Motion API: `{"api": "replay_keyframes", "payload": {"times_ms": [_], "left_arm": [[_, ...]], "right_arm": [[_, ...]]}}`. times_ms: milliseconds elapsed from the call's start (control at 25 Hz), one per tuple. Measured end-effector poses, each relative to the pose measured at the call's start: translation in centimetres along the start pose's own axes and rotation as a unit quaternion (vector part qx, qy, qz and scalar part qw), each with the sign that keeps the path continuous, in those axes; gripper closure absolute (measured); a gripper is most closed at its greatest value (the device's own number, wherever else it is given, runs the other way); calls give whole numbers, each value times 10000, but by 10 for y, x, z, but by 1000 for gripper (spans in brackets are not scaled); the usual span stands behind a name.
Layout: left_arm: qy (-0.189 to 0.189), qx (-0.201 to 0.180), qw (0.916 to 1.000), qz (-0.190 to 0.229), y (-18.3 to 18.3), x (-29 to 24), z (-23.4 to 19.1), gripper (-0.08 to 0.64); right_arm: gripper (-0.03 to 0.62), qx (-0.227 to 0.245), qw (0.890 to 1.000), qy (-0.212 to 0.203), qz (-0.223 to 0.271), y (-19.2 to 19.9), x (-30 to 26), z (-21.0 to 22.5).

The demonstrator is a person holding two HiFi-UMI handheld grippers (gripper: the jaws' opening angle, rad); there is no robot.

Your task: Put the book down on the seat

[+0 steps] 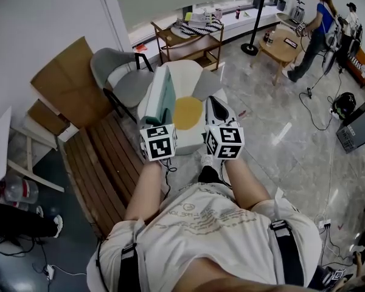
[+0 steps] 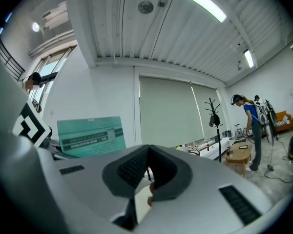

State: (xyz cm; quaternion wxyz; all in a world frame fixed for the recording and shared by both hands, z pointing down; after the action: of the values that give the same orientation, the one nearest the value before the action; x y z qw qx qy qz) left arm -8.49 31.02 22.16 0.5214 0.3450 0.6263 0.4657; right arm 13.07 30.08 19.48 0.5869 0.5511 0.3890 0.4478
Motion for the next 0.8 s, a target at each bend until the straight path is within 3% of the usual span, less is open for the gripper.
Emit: {"api": "replay_keyframes", "payload": {"times_ms": [800], "left_arm": [[-108, -8, 9992, -378, -20, -110, -28, 399]], "right_arm": [[566, -180, 9994, -125, -261, 22, -123, 38]]}}
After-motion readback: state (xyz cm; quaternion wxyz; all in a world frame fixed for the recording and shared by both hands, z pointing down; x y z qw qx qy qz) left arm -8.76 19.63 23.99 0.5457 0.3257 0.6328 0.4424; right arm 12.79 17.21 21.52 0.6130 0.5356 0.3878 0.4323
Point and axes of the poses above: the fingertips, and each gripper's own axes: x backward along the fingers, z to its right, y out of its underside, the point moved 9 cm from there along x, backward along the fingers, and after that the axes turned 6 degrees about y, right-handed, at the moved point
